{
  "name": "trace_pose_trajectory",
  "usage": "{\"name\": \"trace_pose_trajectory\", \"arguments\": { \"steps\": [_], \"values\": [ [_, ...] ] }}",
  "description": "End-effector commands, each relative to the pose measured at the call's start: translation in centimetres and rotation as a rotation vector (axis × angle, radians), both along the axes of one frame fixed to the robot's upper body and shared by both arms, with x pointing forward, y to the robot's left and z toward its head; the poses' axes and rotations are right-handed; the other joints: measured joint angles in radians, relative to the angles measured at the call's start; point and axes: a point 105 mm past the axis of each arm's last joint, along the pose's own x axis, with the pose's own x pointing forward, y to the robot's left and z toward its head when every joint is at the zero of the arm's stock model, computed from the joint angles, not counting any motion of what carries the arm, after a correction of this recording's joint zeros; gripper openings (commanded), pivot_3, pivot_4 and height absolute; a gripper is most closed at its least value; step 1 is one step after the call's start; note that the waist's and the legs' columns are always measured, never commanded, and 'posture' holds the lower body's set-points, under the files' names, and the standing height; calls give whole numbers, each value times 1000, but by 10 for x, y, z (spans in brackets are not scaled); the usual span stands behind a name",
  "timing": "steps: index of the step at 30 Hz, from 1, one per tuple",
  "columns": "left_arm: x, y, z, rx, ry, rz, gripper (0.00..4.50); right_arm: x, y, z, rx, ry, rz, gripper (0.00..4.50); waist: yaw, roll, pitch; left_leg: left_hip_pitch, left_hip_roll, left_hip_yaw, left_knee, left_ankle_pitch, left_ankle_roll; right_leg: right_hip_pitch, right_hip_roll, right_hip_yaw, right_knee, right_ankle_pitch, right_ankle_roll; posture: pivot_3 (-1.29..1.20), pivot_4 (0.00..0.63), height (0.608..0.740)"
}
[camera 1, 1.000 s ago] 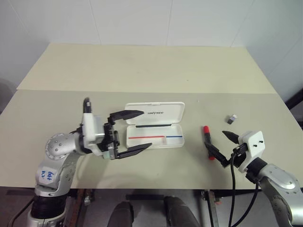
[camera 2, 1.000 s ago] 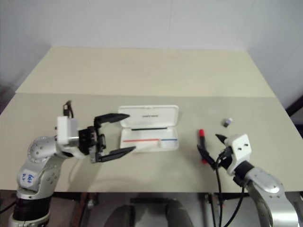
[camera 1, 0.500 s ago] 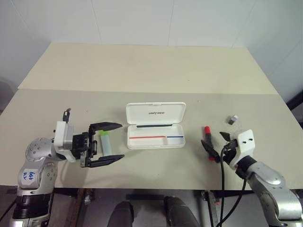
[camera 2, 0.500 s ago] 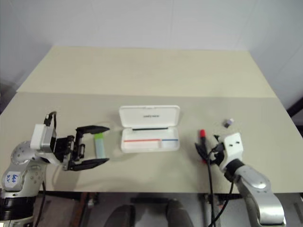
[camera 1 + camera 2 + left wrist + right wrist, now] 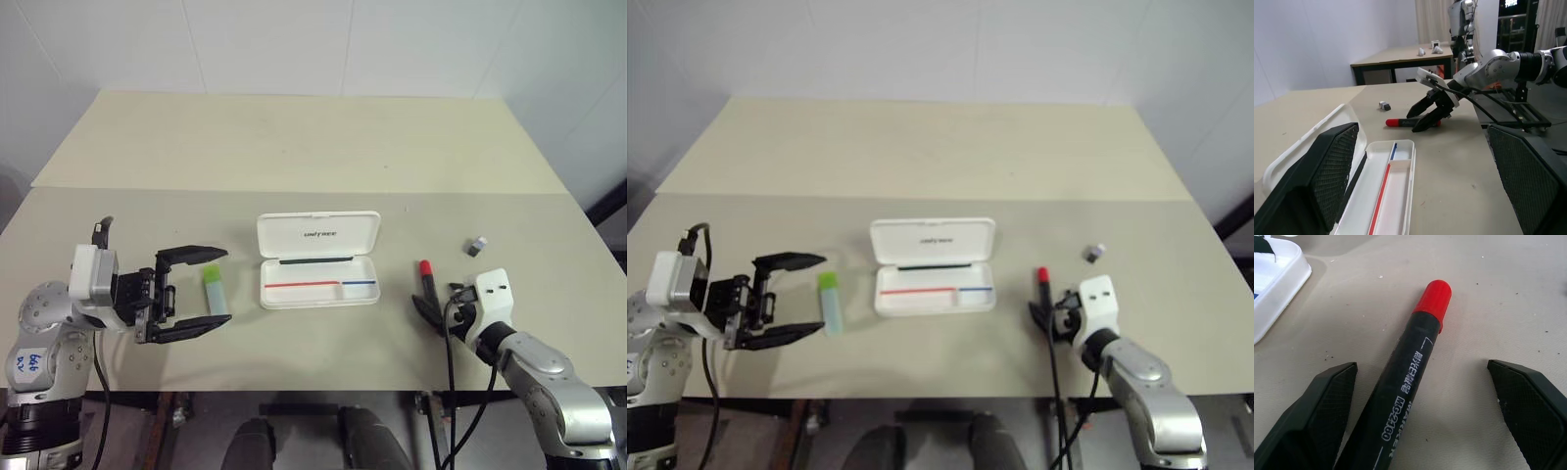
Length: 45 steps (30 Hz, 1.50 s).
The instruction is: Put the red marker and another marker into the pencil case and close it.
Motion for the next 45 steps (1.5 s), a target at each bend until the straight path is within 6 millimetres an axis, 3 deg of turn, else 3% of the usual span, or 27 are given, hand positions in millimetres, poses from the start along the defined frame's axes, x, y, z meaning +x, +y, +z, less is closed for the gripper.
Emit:
{"name": "trace_pose_trajectory", "arguments": {
  "steps": [1, 11, 22, 27, 35, 42, 45],
  "values": [
    [0, 3, 6, -2, -26, 17, 4500, -2, -15, -15, -60, 82, -84, 3928, -2, -2, -1, 0, 0, 0, 0, 0, 0, 0, 0, 0, 0, 0, 0, 0, 150, 740],
    [-3, 1, 6, -18, -22, 10, 4500, -5, -9, -8, -52, 83, -45, 630, 6, -2, -1, -2, 0, 0, -1, 0, 0, 0, -2, -1, -4, 0, 0, 0, 150, 740],
    [1, 6, 7, -23, -25, 15, 4500, -3, 12, 42, -109, -45, 189, 604, 2, 1, 0, -3, -1, 0, -4, 0, 0, -2, -3, -1, -5, 0, 0, 0, 150, 740],
    [3, 8, 7, -15, -32, 17, 4500, -17, 32, 64, -133, -64, 367, 604, 2, 1, 1, -3, 0, -1, -9, 0, 0, -3, -1, -2, -5, 7, 14, 0, 150, 740],
    [4, 7, 4, -20, -27, 15, 4500, -21, 74, 101, -214, -232, 633, 604, 1, 1, 1, -3, 1, -1, -14, 0, 0, -5, -1, -3, -7, 6, 13, 0, 150, 740],
    [0, 14, 0, -6, -16, 19, 4500, -17, 106, 111, -317, -357, 824, 604, 4, 1, 1, -4, 1, -1, -16, 0, -1, -7, -2, -4, -7, 6, 12, 0, 150, 740],
    [-1, 18, -3, 5, -7, 24, 4500, -15, 123, 105, -400, -392, 922, 604, 3, 1, 1, -4, 1, -1, -16, 0, -1, -7, -2, -4, -7, 6, 12, 0, 150, 740]
  ]
}}
